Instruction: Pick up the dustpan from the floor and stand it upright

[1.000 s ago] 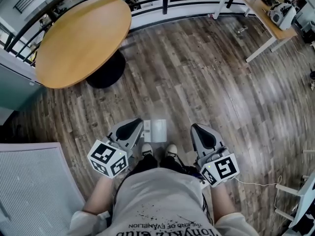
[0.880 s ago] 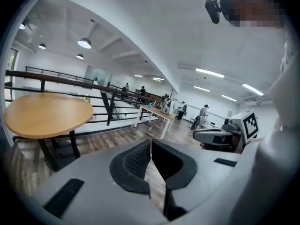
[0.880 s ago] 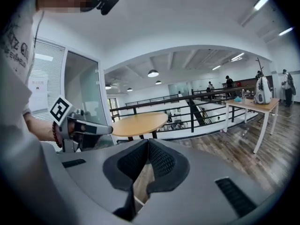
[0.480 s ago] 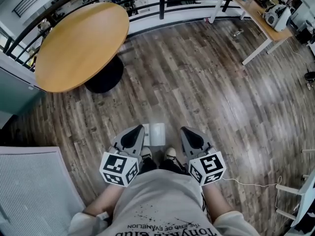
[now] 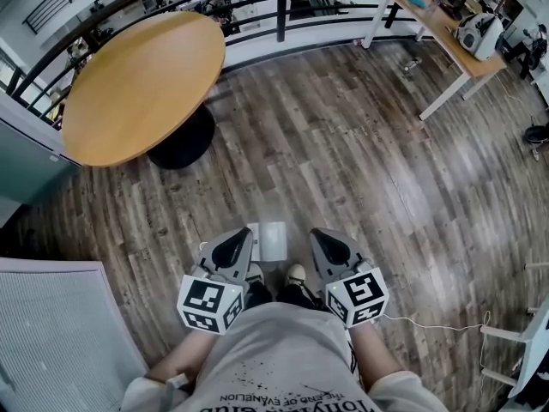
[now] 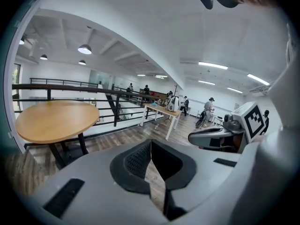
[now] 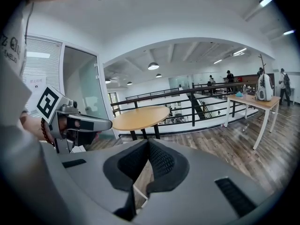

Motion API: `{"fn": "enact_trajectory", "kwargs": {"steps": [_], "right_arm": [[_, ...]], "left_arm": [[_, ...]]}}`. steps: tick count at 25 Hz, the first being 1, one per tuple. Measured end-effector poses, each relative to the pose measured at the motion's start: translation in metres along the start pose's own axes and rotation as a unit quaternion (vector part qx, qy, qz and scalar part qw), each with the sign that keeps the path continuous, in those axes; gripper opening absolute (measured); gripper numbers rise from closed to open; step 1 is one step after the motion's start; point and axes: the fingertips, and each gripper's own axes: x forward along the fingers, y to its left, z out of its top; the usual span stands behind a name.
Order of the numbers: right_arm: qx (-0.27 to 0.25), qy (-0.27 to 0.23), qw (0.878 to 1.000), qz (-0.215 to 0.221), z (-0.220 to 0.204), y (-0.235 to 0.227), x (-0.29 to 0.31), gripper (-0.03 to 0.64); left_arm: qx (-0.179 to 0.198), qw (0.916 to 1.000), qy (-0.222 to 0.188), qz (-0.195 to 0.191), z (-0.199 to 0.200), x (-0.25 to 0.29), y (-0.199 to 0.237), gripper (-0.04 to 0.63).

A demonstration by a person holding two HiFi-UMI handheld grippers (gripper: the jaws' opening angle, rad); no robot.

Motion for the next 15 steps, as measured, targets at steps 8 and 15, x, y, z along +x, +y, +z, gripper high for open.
{"fn": "enact_trajectory", "kwargs": {"steps": [8, 15], "right_arm": [[0.006, -0.002, 1.000, -0.002, -0.001, 0.002, -0.001, 0.025], [0.006, -0.006, 1.000, 0.000, -0.005, 0.007, -0.005, 0.025]], "left_arm": [[0.006, 0.9998, 0.011, 0.013, -0.009, 0.000, 0.005, 0.025], [0.009, 0.9998, 0.014, 0.009, -0.018, -0.004, 0.002, 0.026]]}}
